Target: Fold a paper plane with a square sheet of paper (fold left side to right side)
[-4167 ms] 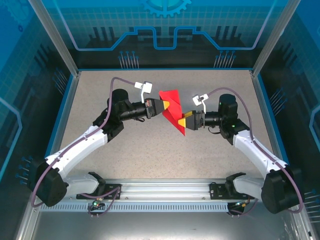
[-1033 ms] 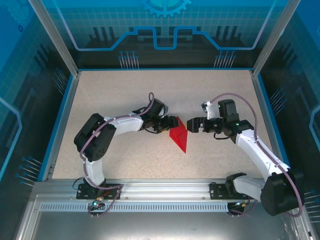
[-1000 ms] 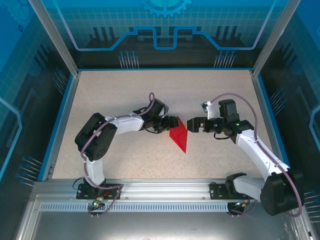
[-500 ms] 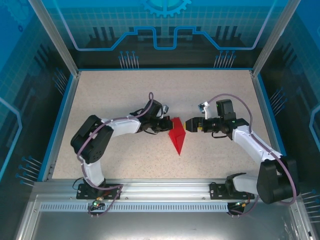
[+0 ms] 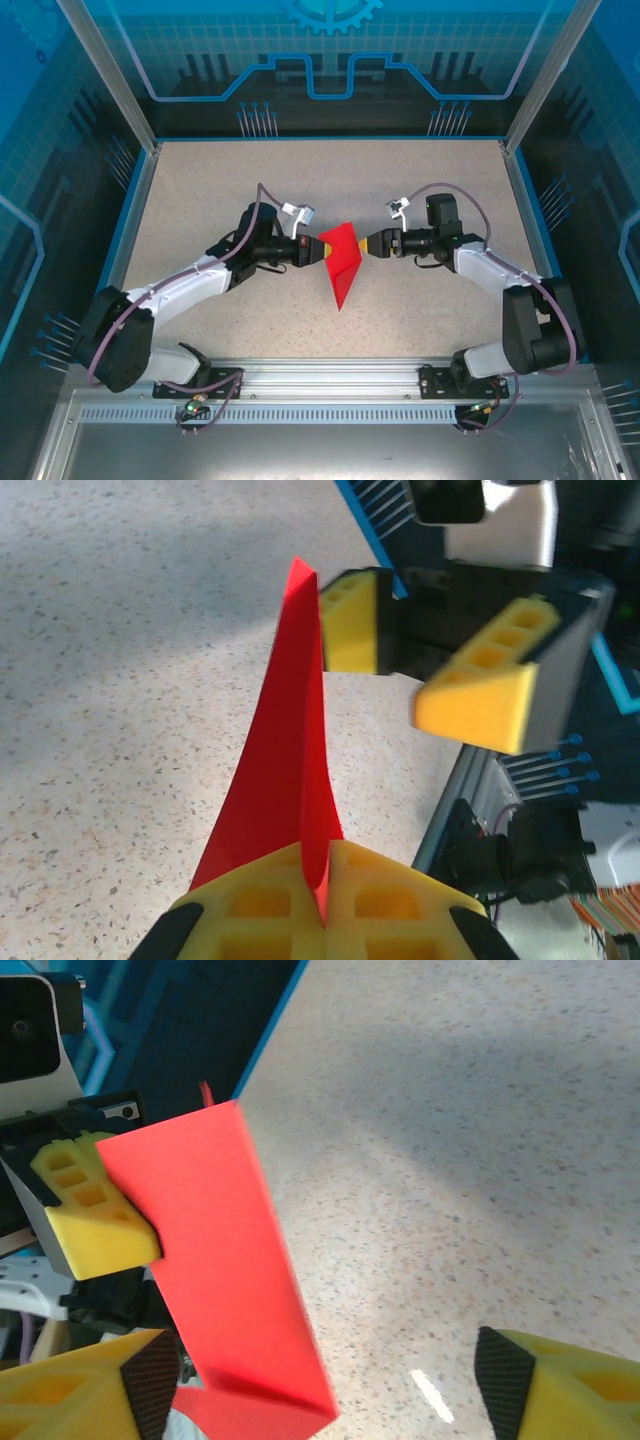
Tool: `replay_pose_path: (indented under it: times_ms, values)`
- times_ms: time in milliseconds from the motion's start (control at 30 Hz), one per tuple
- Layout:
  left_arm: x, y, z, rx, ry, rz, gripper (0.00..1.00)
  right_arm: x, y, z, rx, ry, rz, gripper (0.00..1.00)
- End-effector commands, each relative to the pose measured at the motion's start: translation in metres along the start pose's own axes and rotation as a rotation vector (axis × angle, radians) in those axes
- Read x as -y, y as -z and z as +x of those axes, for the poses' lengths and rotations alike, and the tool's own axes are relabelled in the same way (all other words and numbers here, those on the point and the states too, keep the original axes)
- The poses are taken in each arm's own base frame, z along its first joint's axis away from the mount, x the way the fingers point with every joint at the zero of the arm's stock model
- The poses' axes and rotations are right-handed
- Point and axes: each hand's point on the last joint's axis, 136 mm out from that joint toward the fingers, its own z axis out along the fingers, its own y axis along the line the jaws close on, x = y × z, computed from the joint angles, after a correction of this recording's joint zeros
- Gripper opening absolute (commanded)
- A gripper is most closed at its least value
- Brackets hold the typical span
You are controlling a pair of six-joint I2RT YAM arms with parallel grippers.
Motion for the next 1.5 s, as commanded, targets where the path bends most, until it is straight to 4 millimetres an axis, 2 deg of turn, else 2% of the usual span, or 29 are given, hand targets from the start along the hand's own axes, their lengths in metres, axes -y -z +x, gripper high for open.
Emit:
replay_pose_path:
  times_ms: [0, 100, 233, 533, 800, 833, 900, 933, 967, 1000, 1033, 1100, 1200, 1267, 1300, 1467]
  values:
    - [0.015, 0.007, 0.004, -0.004, -0.085, 0.069, 0.00, -0.019, 0.001, -0.011, 0.007, 0.054, -0.136, 0.77]
    - [0.019, 0.008, 0.005, -0.008, -0.091, 0.087, 0.00, -0.024, -0.001, -0.010, -0.007, 0.065, -0.163, 0.72]
    - [0.022, 0.007, 0.006, -0.012, -0.093, 0.106, 0.00, -0.029, -0.007, -0.007, -0.039, 0.056, -0.203, 0.60]
    - [0.017, 0.004, 0.007, -0.026, -0.077, 0.096, 0.00, -0.031, -0.011, -0.003, -0.072, 0.047, -0.220, 0.37]
    - [0.003, -0.006, 0.010, -0.054, -0.045, 0.057, 0.00, -0.030, -0.008, 0.003, -0.095, 0.039, -0.189, 0.05]
    - [0.002, -0.006, 0.009, -0.056, -0.043, 0.048, 0.02, -0.030, -0.008, 0.004, -0.097, 0.037, -0.175, 0.00]
    - [-0.002, -0.005, 0.009, -0.055, -0.039, 0.018, 0.12, -0.024, -0.008, 0.006, -0.101, 0.022, -0.138, 0.00]
    - [-0.005, -0.004, 0.008, -0.053, -0.039, -0.003, 0.20, -0.021, -0.008, 0.007, -0.107, 0.007, -0.116, 0.00]
    - [-0.009, -0.003, 0.008, -0.051, -0.037, -0.028, 0.32, -0.017, -0.009, 0.008, -0.110, -0.007, -0.099, 0.00]
    - [-0.012, -0.001, 0.007, -0.045, -0.037, -0.059, 0.49, -0.011, -0.010, 0.009, -0.117, -0.032, -0.073, 0.00]
    - [-0.015, 0.001, 0.006, -0.041, -0.039, -0.087, 0.59, -0.003, -0.012, 0.011, -0.126, -0.061, -0.040, 0.00]
    - [-0.022, 0.007, 0.004, -0.027, -0.041, -0.159, 0.69, 0.011, -0.015, 0.015, -0.139, -0.124, 0.007, 0.00]
    - [-0.022, 0.013, 0.007, -0.037, -0.105, -0.267, 0.74, 0.030, -0.021, 0.020, -0.151, -0.226, 0.058, 0.00]
    - [-0.014, 0.012, 0.011, -0.057, -0.165, -0.316, 0.74, 0.041, -0.024, 0.025, -0.162, -0.288, 0.088, 0.00]
    - [-0.009, 0.011, 0.015, -0.069, -0.185, -0.331, 0.75, 0.043, -0.025, 0.015, -0.153, -0.293, 0.104, 0.00]
    - [0.009, -0.010, 0.044, -0.172, -0.277, -0.394, 0.75, 0.061, -0.028, 0.022, -0.176, -0.390, 0.167, 0.00]
